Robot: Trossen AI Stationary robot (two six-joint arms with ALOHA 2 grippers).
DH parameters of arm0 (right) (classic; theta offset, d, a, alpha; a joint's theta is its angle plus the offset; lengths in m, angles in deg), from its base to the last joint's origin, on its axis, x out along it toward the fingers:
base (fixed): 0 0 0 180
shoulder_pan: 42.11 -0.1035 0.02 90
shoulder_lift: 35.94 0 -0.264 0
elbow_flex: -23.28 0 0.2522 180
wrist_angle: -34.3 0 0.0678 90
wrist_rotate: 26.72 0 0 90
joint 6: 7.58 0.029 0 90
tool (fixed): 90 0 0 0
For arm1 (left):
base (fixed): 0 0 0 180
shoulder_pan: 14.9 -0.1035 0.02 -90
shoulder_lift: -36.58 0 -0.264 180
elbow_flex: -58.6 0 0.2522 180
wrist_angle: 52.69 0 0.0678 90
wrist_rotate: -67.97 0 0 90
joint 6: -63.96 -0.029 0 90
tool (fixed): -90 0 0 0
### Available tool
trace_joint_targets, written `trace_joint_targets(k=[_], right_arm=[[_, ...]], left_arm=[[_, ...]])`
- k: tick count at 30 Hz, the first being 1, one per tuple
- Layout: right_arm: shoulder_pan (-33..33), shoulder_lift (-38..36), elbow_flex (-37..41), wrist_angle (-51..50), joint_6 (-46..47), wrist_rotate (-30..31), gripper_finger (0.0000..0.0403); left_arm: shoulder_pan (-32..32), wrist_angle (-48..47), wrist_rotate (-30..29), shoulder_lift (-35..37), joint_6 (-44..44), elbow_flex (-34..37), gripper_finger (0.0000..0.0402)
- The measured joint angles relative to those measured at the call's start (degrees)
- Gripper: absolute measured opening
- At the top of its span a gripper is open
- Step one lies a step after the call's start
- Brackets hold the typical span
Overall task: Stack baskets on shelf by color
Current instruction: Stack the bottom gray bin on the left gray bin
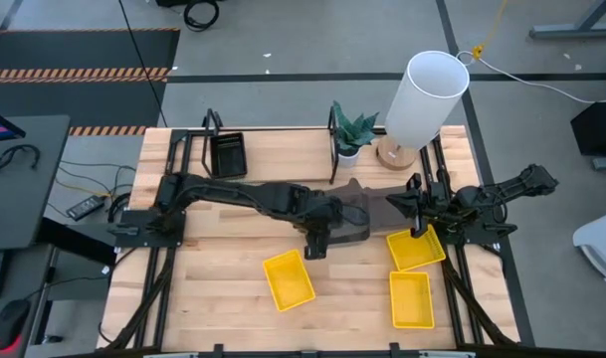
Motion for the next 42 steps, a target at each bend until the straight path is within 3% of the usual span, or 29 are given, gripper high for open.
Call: trace_joint_targets(k=[10, 23, 36, 42], right_arm=[[0.0, 0.0, 0.0, 0.5, 0.0, 0.0, 0.0012], [0.0, 0.0, 0.0, 0.4, 0.0, 0.0, 0.0012], [0.0, 0.0, 0.0, 0.4, 0.0, 0.0, 0.0012], [0.0, 0.0, 0.0, 0.4, 0.0, 0.0, 0.0012]], left_arm=[[-1.6, -2.0, 0.1, -1.0, -0.1, 0.0, 0.0012], [-1.9, -20.6, 0.9, -1.0, -3.6, 0.1, 0.0013], [-1.2, -30.3, 0.1, -0.9, -4.4, 0.1, 0.0014], [0.6, -30.7, -3.1, -0.9, -5.1, 0.1, 0.0058]])
